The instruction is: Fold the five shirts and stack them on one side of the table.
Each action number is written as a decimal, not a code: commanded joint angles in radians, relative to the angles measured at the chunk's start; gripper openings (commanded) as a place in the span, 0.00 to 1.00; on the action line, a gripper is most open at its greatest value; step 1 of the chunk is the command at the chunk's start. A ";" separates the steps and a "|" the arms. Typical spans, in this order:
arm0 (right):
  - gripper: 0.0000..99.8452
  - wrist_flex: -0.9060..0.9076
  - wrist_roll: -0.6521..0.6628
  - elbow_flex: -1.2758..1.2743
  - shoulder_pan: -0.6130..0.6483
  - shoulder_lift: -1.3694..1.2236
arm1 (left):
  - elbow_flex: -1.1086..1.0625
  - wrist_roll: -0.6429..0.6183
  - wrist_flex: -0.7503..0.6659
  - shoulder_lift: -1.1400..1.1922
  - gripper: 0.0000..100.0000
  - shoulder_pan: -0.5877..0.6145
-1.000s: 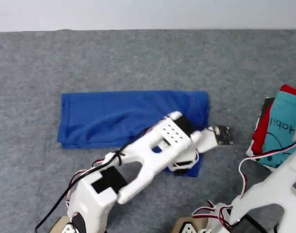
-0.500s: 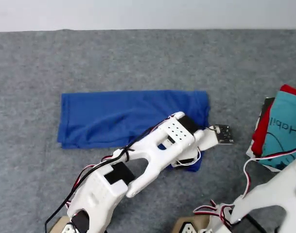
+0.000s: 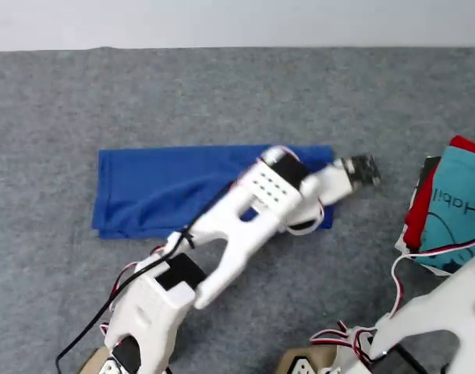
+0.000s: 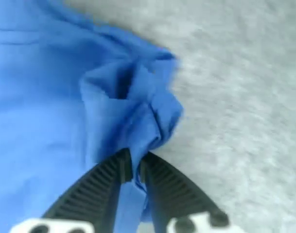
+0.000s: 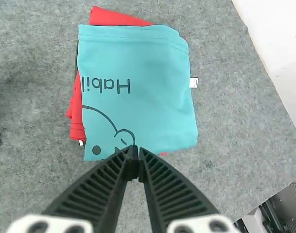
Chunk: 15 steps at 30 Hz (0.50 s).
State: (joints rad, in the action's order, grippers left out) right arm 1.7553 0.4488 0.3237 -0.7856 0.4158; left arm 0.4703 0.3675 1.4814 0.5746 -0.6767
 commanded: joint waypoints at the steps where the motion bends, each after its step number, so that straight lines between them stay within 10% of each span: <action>1: 0.01 0.036 -0.008 0.014 -0.010 0.039 | 0.102 0.002 0.003 -0.011 0.01 0.058; 15: 0.01 0.036 -0.005 -0.160 0.004 0.145 | 0.435 0.051 0.009 0.230 0.18 0.210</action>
State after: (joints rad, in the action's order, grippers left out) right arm 1.7553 0.4488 0.1979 -0.7856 0.4910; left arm 0.8263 0.4135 1.4814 0.8017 -0.5002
